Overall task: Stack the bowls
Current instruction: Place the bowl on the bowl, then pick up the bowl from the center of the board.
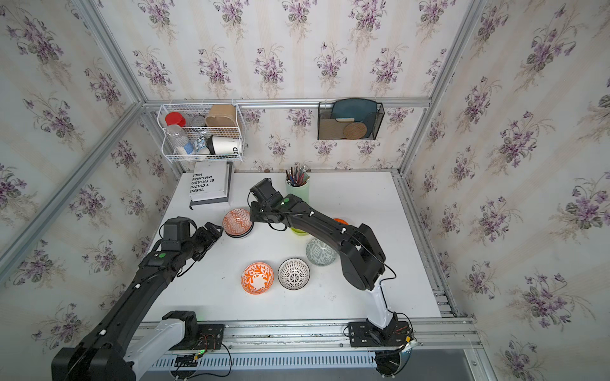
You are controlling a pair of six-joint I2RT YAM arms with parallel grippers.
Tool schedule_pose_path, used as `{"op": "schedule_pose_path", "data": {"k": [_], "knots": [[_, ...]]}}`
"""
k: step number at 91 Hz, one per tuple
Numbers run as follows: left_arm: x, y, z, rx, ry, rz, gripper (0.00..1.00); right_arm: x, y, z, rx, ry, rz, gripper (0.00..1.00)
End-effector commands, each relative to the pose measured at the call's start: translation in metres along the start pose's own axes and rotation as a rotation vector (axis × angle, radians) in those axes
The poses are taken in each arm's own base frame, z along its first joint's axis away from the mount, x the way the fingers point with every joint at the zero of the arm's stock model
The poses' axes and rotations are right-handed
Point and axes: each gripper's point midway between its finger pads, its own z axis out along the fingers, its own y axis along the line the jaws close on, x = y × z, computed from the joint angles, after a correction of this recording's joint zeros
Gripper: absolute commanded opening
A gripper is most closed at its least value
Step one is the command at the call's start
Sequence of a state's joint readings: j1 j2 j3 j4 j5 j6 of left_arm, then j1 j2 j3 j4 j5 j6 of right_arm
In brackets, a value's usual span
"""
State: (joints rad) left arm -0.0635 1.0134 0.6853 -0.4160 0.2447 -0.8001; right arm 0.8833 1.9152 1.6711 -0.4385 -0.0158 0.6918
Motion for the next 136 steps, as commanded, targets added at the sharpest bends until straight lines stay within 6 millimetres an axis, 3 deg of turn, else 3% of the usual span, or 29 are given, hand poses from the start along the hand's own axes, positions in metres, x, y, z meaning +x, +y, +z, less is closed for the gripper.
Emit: {"op": "schedule_pose_path", "data": {"k": [1,16,27,32,39,45,54,79,98,136], "knots": [[0.033,0.005,-0.004,-0.027,0.169,0.037,0.87,-0.004,-0.014,-0.029,0.008,-0.127,-0.051,0.51],[0.057,-0.007,-0.017,-0.016,0.209,0.13,0.88,0.015,-0.058,-0.072,0.069,-0.235,-0.056,0.7],[0.081,-0.013,-0.023,-0.065,0.253,0.219,0.88,0.03,-0.099,-0.093,0.122,-0.349,0.013,0.68],[0.091,-0.013,-0.024,-0.085,0.274,0.241,0.88,0.035,-0.115,-0.104,0.134,-0.403,0.051,0.74],[0.103,-0.01,-0.025,-0.102,0.304,0.243,0.87,0.038,-0.12,-0.122,0.084,-0.47,0.084,0.83],[0.112,-0.007,-0.026,-0.11,0.324,0.246,0.87,0.037,-0.113,-0.138,0.002,-0.513,0.07,0.86],[0.127,-0.003,-0.026,-0.123,0.344,0.274,0.85,0.042,-0.115,-0.148,-0.037,-0.541,0.067,0.91],[0.151,0.011,-0.03,-0.211,0.357,0.325,0.79,0.048,-0.114,-0.135,-0.046,-0.487,0.054,0.93],[0.166,0.025,-0.017,-0.304,0.397,0.343,0.7,0.05,-0.117,-0.132,-0.03,-0.479,0.056,0.93],[0.176,0.014,0.008,-0.295,0.424,0.316,0.41,0.049,-0.12,-0.131,-0.015,-0.486,0.063,0.93]]}}
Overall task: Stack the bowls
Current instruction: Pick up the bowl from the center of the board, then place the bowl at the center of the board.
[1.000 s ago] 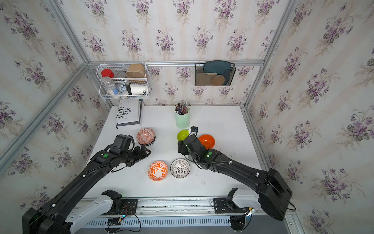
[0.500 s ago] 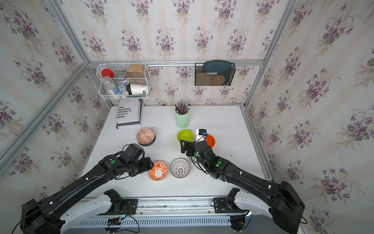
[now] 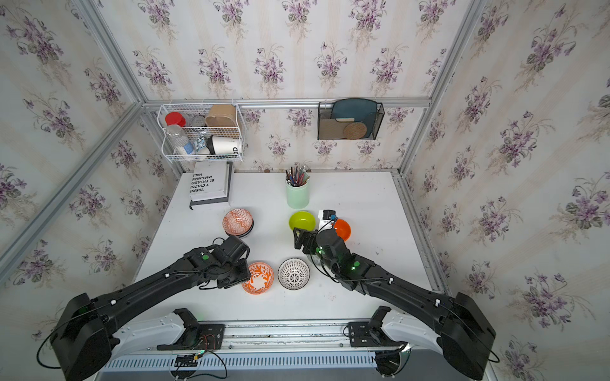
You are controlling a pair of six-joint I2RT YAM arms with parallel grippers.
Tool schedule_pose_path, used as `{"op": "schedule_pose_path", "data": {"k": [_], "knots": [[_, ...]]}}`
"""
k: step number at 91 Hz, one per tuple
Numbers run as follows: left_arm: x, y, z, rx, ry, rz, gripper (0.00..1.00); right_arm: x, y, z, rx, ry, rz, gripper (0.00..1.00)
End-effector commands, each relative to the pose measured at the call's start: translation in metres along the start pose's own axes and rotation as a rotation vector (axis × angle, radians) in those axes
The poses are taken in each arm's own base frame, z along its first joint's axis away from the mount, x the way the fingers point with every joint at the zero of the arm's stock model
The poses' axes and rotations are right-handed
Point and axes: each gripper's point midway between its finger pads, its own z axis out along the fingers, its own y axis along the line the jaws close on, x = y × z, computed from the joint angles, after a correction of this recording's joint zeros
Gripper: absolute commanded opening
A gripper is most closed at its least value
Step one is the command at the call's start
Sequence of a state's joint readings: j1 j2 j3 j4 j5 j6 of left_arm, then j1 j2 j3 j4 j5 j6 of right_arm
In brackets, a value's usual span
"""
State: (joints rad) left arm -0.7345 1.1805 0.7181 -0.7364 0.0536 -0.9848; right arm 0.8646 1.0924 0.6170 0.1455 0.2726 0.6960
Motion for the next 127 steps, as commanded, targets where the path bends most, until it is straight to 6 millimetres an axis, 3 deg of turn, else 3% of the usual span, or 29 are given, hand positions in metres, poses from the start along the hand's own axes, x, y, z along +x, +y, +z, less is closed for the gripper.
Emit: {"op": "schedule_pose_path", "data": {"k": [1,22,47,79,102,127], "knots": [[-0.004,-0.011,0.002,0.032,-0.003,-0.014,0.41,-0.005,0.001,0.0,-0.001,-0.024,0.003,0.93],[-0.007,-0.016,0.007,0.03,0.001,-0.02,0.27,-0.006,0.0,0.0,0.005,-0.031,0.004,0.93],[-0.025,-0.029,0.001,-0.055,-0.005,-0.019,0.0,-0.007,0.0,-0.001,0.007,-0.035,0.004,0.93],[-0.073,-0.05,0.003,-0.033,-0.109,-0.062,0.0,-0.007,0.0,-0.001,0.003,-0.036,0.001,0.93],[-0.13,-0.093,-0.004,0.034,-0.26,-0.062,0.0,-0.006,0.0,0.0,0.003,-0.035,-0.001,0.93],[-0.16,-0.099,0.005,0.023,-0.376,-0.113,0.0,-0.006,0.0,0.001,0.003,-0.033,-0.003,0.94]]}}
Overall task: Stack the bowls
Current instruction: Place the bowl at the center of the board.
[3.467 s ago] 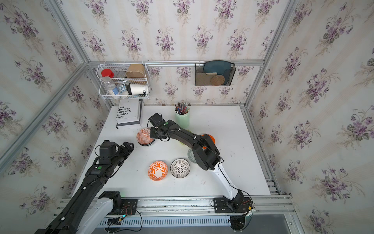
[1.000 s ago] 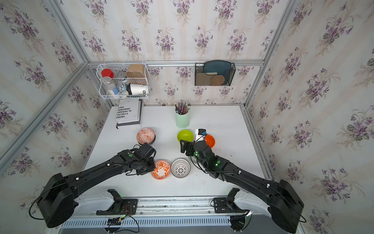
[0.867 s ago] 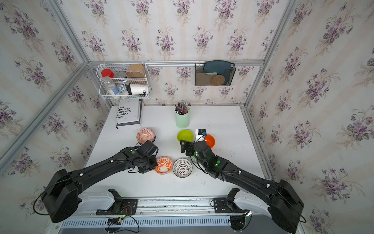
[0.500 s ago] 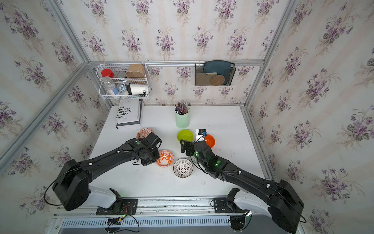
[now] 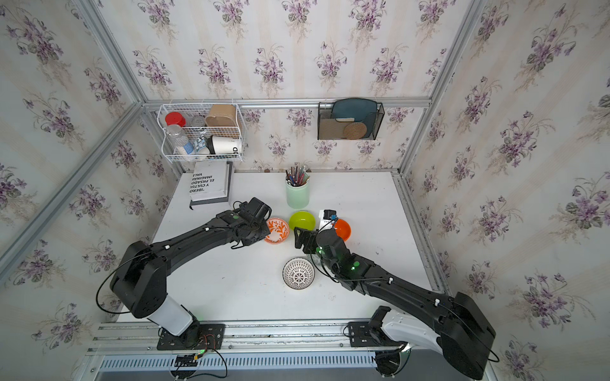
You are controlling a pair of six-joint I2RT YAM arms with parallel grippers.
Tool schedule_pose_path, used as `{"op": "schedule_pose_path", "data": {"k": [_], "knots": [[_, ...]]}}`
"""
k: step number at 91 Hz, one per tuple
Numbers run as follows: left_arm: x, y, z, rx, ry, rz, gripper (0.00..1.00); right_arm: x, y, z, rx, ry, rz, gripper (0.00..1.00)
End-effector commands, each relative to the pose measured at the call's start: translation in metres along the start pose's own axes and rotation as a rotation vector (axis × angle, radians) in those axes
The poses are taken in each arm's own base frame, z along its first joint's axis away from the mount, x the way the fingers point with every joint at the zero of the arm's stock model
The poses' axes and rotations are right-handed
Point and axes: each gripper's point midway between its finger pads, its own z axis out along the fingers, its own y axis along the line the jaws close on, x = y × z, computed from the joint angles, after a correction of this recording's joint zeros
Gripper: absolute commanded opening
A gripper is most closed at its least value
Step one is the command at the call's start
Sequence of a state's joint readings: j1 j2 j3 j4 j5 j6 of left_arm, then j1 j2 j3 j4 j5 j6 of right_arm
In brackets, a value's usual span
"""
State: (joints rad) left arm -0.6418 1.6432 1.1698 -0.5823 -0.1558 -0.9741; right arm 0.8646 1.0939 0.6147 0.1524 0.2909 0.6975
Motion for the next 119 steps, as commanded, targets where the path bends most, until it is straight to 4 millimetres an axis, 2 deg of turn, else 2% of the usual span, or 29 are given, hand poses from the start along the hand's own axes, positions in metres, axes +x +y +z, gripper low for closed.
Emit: {"op": "schedule_pose_path", "data": {"k": [1,14,42,71,87,93,102,110,119], "knots": [[-0.02,-0.01,0.003,0.03,-0.096,-0.034,0.0,-0.004,0.003,0.001,-0.009,-0.018,-0.005,0.94],[-0.019,-0.014,0.011,0.056,-0.098,-0.045,0.0,-0.004,0.003,0.001,-0.012,-0.018,-0.008,0.94],[-0.025,-0.004,0.024,0.027,-0.132,-0.123,0.0,-0.003,0.005,0.001,-0.019,-0.016,-0.012,0.94],[-0.015,-0.004,0.034,0.01,-0.076,-0.151,0.0,-0.004,0.005,0.001,-0.021,-0.018,-0.011,0.94],[-0.014,0.002,0.034,-0.023,-0.068,-0.165,0.17,-0.004,0.004,0.0,-0.022,-0.02,-0.011,0.94],[-0.014,0.002,0.033,-0.021,-0.067,-0.166,0.29,-0.004,0.005,0.0,-0.025,-0.019,-0.009,0.94],[-0.012,0.001,0.031,-0.015,-0.055,-0.163,0.53,-0.005,0.005,-0.001,-0.025,-0.021,-0.009,0.95],[-0.012,-0.002,0.028,0.0,-0.049,-0.159,0.62,-0.005,0.005,-0.001,-0.028,-0.022,-0.009,0.95],[-0.012,-0.01,0.02,0.038,-0.045,-0.149,0.66,-0.005,0.005,-0.002,-0.028,-0.024,-0.009,0.95]]}}
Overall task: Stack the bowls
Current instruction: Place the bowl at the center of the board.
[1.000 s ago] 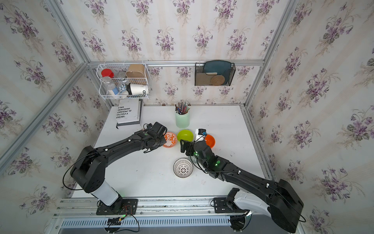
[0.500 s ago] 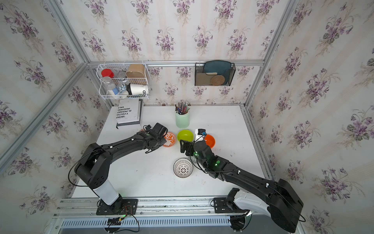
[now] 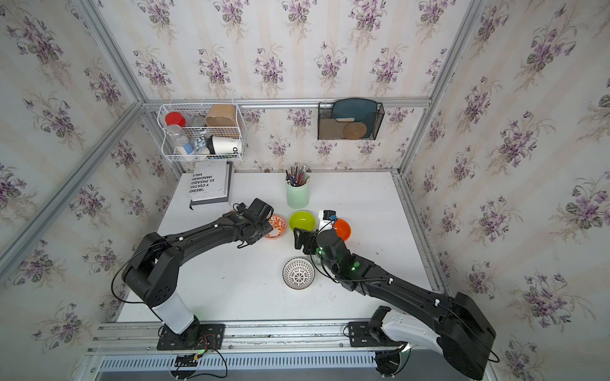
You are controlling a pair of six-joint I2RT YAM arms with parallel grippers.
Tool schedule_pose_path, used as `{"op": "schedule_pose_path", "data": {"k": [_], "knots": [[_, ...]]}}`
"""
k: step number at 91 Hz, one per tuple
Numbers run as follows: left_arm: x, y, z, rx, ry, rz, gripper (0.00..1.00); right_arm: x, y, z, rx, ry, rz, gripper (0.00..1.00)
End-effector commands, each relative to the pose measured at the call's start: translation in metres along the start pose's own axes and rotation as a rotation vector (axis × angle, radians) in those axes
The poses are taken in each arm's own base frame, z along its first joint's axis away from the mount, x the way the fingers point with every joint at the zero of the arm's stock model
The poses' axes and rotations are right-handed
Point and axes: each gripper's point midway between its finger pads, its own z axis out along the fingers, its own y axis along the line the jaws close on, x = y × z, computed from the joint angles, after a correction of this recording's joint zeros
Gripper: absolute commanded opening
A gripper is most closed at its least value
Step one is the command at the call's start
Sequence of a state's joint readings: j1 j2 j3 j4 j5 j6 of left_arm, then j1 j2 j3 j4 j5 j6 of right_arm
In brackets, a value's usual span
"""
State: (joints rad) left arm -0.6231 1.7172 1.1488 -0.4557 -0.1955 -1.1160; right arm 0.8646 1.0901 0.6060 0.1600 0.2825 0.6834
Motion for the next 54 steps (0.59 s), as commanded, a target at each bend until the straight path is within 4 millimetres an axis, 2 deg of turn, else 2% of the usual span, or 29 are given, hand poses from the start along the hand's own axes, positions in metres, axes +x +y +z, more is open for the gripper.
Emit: {"op": "schedule_pose_path", "data": {"k": [1,14,24,36,44,54], "knots": [[0.002,-0.009,-0.01,0.037,0.014,0.015,0.66,-0.007,0.005,-0.002,-0.02,-0.028,0.005,0.95],[0.009,-0.022,-0.031,0.089,0.012,0.037,0.71,-0.008,0.005,-0.003,-0.024,-0.034,0.009,0.95],[0.028,-0.022,-0.048,0.096,0.032,0.054,0.71,-0.008,0.003,-0.005,-0.021,-0.039,0.013,0.95],[0.063,0.001,-0.065,0.059,0.094,0.104,0.7,-0.008,0.002,-0.006,-0.021,-0.043,0.016,0.96],[0.092,0.022,-0.069,0.035,0.184,0.147,0.67,-0.008,0.003,-0.006,-0.025,-0.043,0.017,0.96],[0.121,0.038,-0.075,0.032,0.246,0.215,0.66,-0.007,0.003,-0.005,-0.027,-0.039,0.018,0.96]]}}
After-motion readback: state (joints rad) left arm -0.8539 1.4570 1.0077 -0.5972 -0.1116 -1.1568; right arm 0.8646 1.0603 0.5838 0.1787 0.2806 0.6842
